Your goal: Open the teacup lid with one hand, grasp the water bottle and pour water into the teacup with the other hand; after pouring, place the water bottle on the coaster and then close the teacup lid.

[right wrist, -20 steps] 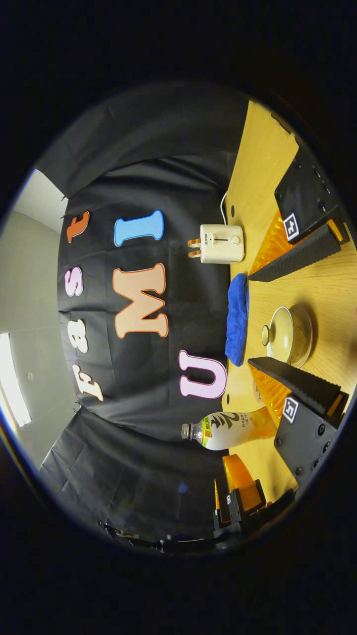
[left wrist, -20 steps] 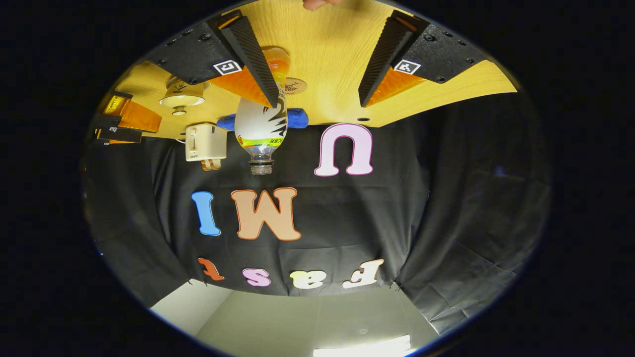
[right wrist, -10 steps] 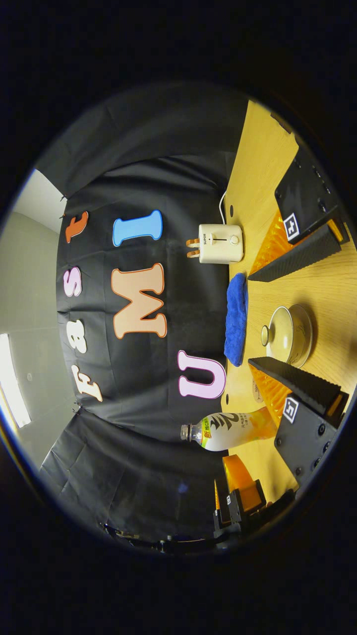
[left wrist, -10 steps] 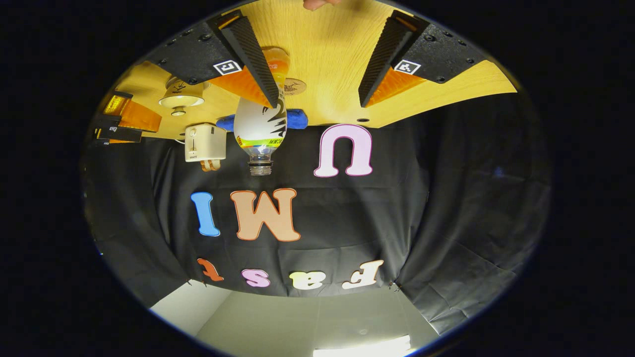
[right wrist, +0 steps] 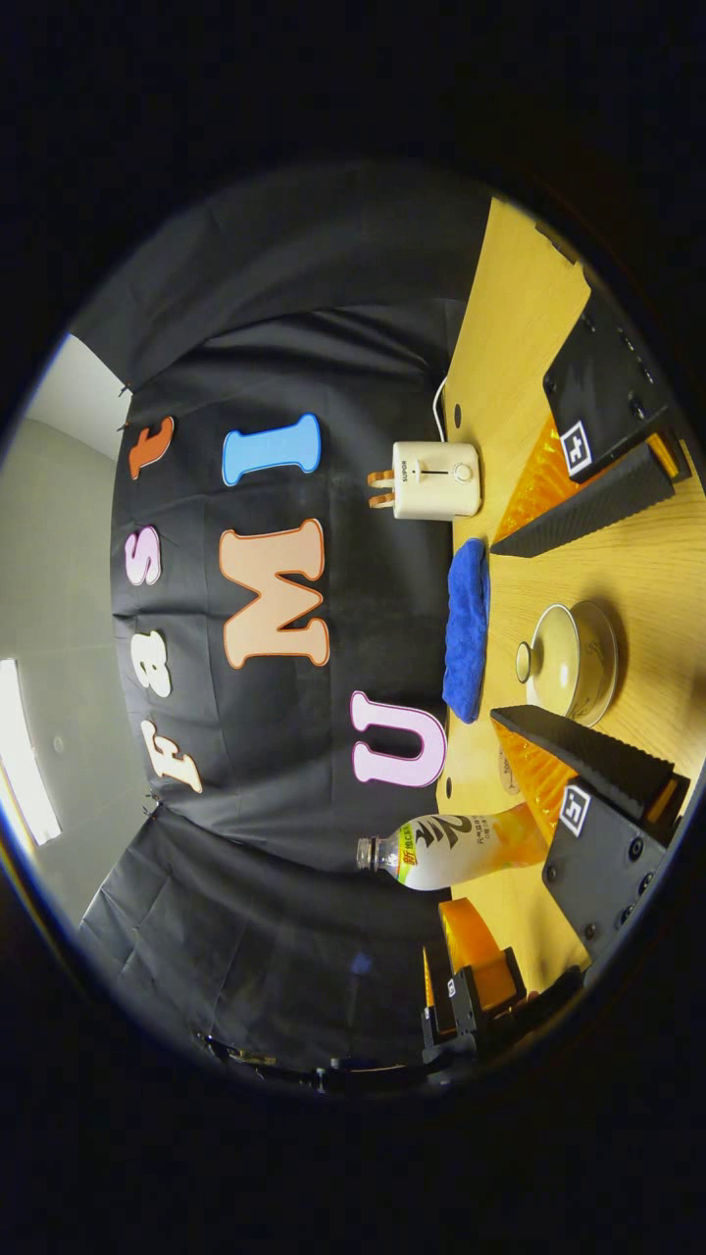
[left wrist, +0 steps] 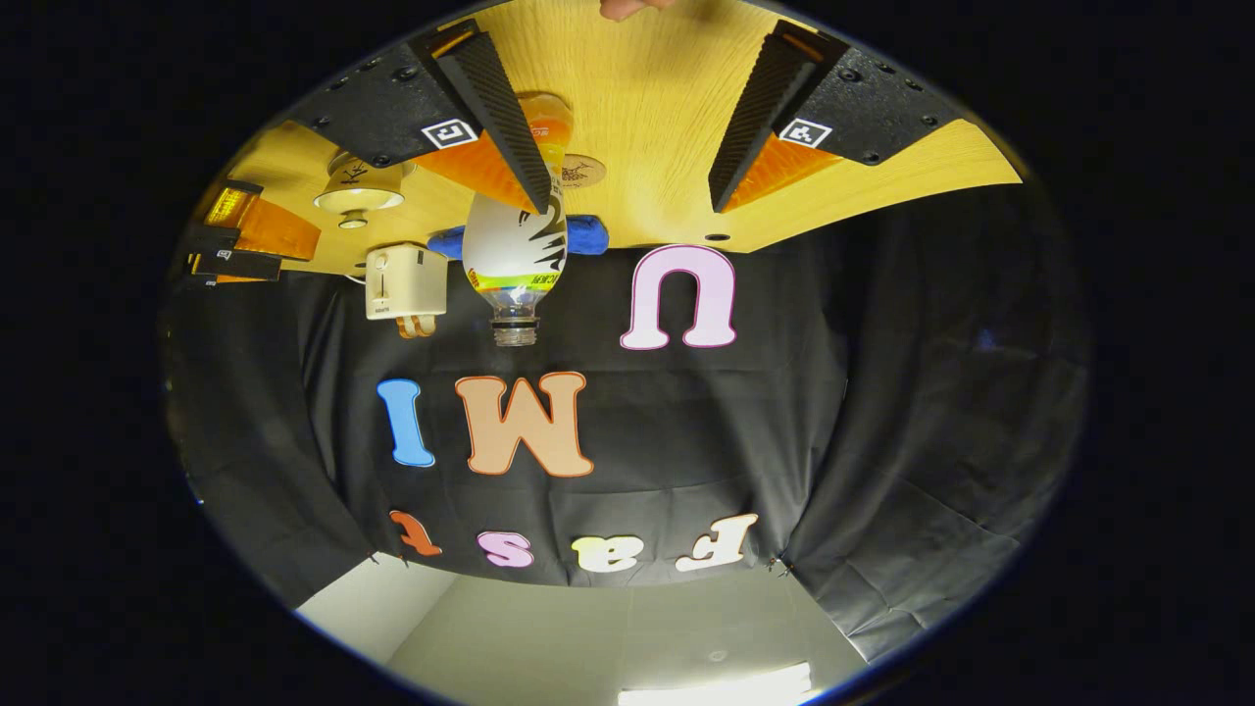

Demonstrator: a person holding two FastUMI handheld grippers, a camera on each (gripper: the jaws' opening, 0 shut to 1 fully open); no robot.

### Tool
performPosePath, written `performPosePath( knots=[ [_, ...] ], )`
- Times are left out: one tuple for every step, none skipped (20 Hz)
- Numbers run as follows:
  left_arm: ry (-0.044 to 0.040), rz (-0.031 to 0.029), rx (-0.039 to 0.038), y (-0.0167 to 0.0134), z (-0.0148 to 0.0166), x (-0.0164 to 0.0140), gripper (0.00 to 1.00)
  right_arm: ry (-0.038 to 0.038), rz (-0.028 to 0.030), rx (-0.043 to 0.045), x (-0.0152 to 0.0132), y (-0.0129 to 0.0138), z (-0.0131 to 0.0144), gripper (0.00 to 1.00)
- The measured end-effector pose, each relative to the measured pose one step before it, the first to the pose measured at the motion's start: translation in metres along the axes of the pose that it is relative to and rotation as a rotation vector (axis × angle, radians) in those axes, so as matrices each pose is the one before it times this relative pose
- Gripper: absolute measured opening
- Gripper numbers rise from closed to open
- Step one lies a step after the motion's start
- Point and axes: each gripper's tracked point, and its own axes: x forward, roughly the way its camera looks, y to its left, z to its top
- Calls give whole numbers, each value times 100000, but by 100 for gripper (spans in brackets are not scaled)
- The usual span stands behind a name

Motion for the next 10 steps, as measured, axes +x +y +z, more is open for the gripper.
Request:
performPosePath(
  knots=[
    [-43, 4, -50, -72, -16, -30, 95, 99, 18, 30, 24, 36, -19, 97],
    [61, -3, -4, 4, 52, 32, 95, 255, 168, 73, 54, -9, -31, 97],
    [20, -26, 4, 18, -36, -10, 95, 748, 408, 101, 147, 48, -231, 96],
    [30, -16, 4, 1, 49, 5, 95, 1354, 444, 237, 188, 25, -283, 96],
    [61, -27, 52, -43, -60, -40, 95, 1018, 336, 46, 256, 36, -271, 96],
    [14, -130, -12, -52, -46, -1, 95, 1020, -494, 140, 247, -155, -46, 96],
    [-32, -26, 2, -6, 82, -66, 95, 763, -315, 121, 308, -235, -182, 97],
    [-55, -20, -54, 43, 22, 18, 95, 835, 53, 116, 297, -9, -156, 97],
    [93, 1, -10, 0, -37, 51, 95, 1258, 87, 198, 356, 19, -293, 96],
    [162, 4, 37, -23, 11, -31, 95, 1559, 574, 3, 307, 22, -199, 98]
  ],
)
